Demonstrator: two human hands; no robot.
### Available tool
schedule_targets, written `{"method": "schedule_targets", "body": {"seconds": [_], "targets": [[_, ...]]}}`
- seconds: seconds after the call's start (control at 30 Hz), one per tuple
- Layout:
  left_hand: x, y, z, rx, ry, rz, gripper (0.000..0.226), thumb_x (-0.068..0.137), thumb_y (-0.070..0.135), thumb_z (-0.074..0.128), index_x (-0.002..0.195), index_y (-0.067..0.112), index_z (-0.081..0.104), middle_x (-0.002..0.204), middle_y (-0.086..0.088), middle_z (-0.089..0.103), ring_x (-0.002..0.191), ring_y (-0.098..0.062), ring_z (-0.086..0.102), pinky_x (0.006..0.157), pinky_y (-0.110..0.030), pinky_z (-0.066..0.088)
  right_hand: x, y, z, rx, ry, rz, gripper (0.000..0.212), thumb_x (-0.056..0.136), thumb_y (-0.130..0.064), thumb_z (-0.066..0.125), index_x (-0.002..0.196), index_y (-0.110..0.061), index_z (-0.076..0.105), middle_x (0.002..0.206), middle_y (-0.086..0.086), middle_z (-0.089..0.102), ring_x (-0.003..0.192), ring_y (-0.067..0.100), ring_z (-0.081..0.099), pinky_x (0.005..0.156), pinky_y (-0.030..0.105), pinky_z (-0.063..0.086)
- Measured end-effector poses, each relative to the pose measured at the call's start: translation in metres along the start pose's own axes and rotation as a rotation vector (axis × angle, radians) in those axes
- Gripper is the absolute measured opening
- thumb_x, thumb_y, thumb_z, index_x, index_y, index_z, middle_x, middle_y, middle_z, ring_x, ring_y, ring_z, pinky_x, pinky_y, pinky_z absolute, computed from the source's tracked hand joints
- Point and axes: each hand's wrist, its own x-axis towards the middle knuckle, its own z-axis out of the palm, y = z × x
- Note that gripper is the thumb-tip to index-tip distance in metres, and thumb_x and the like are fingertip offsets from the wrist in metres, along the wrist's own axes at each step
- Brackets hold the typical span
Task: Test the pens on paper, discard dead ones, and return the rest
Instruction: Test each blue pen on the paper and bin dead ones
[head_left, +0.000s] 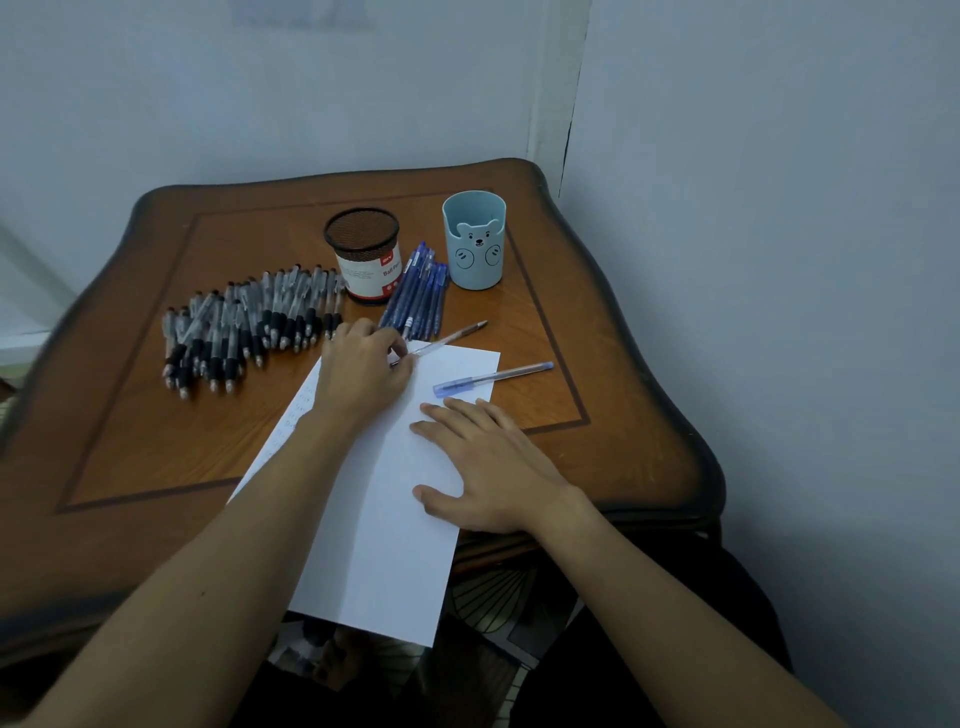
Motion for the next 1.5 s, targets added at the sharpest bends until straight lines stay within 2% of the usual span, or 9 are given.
{"method": "schedule_targets", "body": {"seconds": [0.23, 0.53, 0.73, 0.97, 1.07, 1.17, 1.27, 1.37, 1.5], "targets": [[-0.011, -0.011, -0.014, -0.071, -0.078, -0.055, 0.019, 0.099, 0.030, 0.061, 0.111, 0.020, 0.071, 0.115, -0.006, 0.057, 0.111, -0.025, 0.049, 0.088, -0.036, 0.039, 0.001, 0.001, 0.000, -0.003, -0.007, 0.004, 0.069, 0.094, -0.059, 0.048, 0.154, -0.027, 0.032, 0.165, -0.005, 0.021, 0.152, 0.014, 0.009, 0.123, 0.038, 0.001], [-0.032, -0.015, -0.046, -1.280, 0.358, -0.589, 0.013, 0.107, 0.010, 0.041, 0.103, 0.017, 0.051, 0.099, -0.011, 0.070, 0.065, -0.012, 0.061, 0.060, -0.025, 0.050, 0.000, 0.000, 0.001, 0.009, -0.011, 0.018, 0.070, 0.094, -0.060, 0.046, 0.154, -0.028, 0.031, 0.165, -0.007, 0.019, 0.152, 0.012, 0.008, 0.124, 0.036, -0.002], [-0.041, -0.024, -0.054, -1.753, 0.489, -0.764, 0.008, 0.097, 0.009, 0.064, 0.105, 0.008, 0.061, 0.083, -0.003, 0.065, 0.065, -0.006, 0.059, 0.067, -0.015, 0.052, 0.000, 0.000, 0.001, 0.008, -0.007, 0.025, 0.069, 0.094, -0.059, 0.048, 0.154, -0.029, 0.032, 0.165, -0.008, 0.019, 0.152, 0.012, 0.009, 0.124, 0.036, -0.001], [-0.052, -0.029, -0.063, -1.716, 0.372, -0.715, 0.018, 0.095, -0.005, 0.048, 0.096, 0.004, 0.065, 0.074, -0.002, 0.054, 0.056, -0.008, 0.047, 0.053, -0.018, 0.040, 0.000, -0.001, 0.000, 0.018, -0.003, 0.023, 0.069, 0.094, -0.059, 0.048, 0.153, -0.028, 0.032, 0.164, -0.008, 0.021, 0.152, 0.011, 0.010, 0.124, 0.036, 0.000], [-0.055, -0.031, -0.062, -1.698, 0.280, -0.694, 0.026, 0.094, 0.000, 0.044, 0.102, -0.004, 0.068, 0.086, -0.012, 0.070, 0.069, -0.016, 0.066, 0.070, -0.022, 0.055, 0.000, -0.001, 0.000, 0.017, -0.007, 0.023, 0.069, 0.094, -0.059, 0.047, 0.153, -0.029, 0.032, 0.164, -0.008, 0.021, 0.151, 0.011, 0.010, 0.124, 0.037, 0.001], [-0.058, -0.034, -0.059, -1.524, 0.190, -0.544, 0.005, 0.092, -0.001, 0.062, 0.089, 0.000, 0.066, 0.086, -0.010, 0.068, 0.078, -0.017, 0.066, 0.078, -0.023, 0.057, 0.000, -0.002, -0.001, 0.019, -0.007, 0.025, 0.069, 0.093, -0.059, 0.047, 0.153, -0.028, 0.032, 0.164, -0.008, 0.021, 0.151, 0.011, 0.010, 0.124, 0.037, 0.001], [-0.061, -0.039, -0.052, -1.209, 0.126, -0.410, 0.023, 0.085, -0.003, 0.073, 0.078, 0.010, 0.055, 0.076, -0.002, 0.055, 0.070, -0.012, 0.057, 0.075, -0.022, 0.055, -0.001, -0.002, -0.002, 0.017, -0.009, 0.029, 0.069, 0.094, -0.058, 0.048, 0.153, -0.028, 0.032, 0.164, -0.008, 0.020, 0.152, 0.011, 0.009, 0.124, 0.036, 0.000], [-0.064, -0.037, -0.049, -0.994, 0.111, -0.362, 0.016, 0.089, 0.000, 0.071, 0.086, 0.006, 0.057, 0.074, -0.008, 0.058, 0.060, -0.015, 0.058, 0.060, -0.024, 0.053, -0.001, -0.003, -0.002, 0.014, -0.008, 0.029, 0.068, 0.095, -0.057, 0.049, 0.154, -0.028, 0.032, 0.164, -0.008, 0.020, 0.152, 0.011, 0.009, 0.124, 0.036, 0.000], [-0.069, -0.033, -0.047, -0.919, 0.140, -0.308, 0.004, 0.091, 0.003, 0.070, 0.093, 0.006, 0.068, 0.081, -0.013, 0.072, 0.068, -0.023, 0.073, 0.063, -0.030, 0.061, -0.001, -0.003, -0.002, 0.016, -0.005, 0.027, 0.068, 0.094, -0.058, 0.049, 0.153, -0.028, 0.032, 0.164, -0.008, 0.021, 0.152, 0.011, 0.010, 0.124, 0.037, 0.002]]}}
